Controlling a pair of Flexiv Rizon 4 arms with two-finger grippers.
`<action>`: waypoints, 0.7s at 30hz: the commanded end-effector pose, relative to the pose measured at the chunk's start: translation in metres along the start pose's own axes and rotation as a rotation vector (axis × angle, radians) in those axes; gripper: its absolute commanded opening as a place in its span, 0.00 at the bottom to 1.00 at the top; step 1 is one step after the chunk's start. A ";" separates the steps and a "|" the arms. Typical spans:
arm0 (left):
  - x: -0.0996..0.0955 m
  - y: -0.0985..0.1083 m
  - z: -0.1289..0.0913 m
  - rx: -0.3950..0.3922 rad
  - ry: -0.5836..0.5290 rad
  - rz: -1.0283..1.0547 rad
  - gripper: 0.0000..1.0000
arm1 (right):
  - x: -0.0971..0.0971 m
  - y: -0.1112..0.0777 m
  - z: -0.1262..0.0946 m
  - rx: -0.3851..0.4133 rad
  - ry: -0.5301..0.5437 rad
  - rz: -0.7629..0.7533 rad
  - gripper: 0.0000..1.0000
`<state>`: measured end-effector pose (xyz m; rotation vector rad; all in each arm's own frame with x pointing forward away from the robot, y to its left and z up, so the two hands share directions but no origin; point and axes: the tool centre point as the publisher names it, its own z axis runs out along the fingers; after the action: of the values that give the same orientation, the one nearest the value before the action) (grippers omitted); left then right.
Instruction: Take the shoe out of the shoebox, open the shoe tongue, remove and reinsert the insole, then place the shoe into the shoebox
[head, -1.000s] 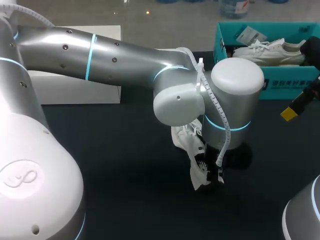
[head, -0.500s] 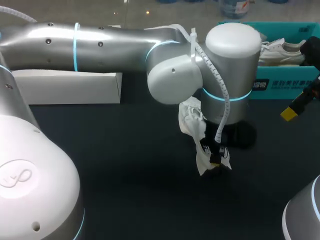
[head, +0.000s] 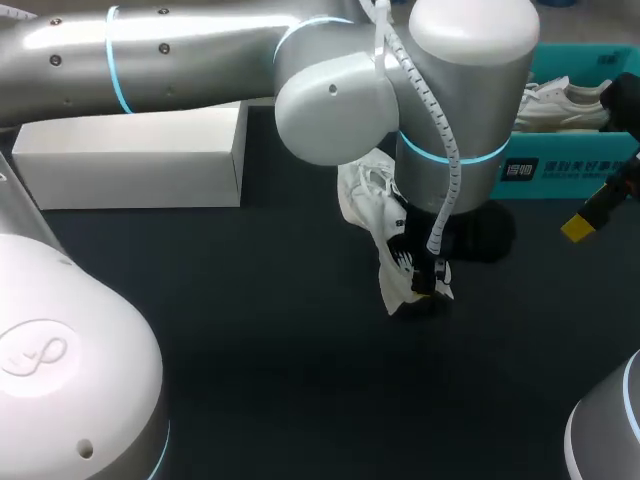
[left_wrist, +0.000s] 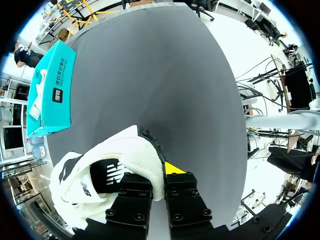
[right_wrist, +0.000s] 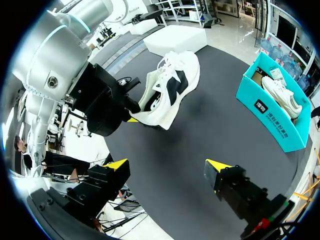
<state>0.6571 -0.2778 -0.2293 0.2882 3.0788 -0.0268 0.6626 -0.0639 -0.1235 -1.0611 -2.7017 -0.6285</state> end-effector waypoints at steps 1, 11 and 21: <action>-0.001 -0.001 -0.001 -0.003 0.001 0.000 0.00 | -0.001 0.002 0.000 0.005 0.002 0.002 1.00; -0.001 -0.001 -0.001 -0.003 0.001 0.000 0.00 | -0.001 0.002 0.000 0.005 0.002 0.002 1.00; -0.027 0.028 0.000 -0.029 -0.008 -0.033 0.00 | -0.001 0.002 0.000 0.005 0.002 0.002 1.00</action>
<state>0.6762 -0.2668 -0.2331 0.2396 3.0651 0.0340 0.6626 -0.0639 -0.1235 -1.0610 -2.7017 -0.6285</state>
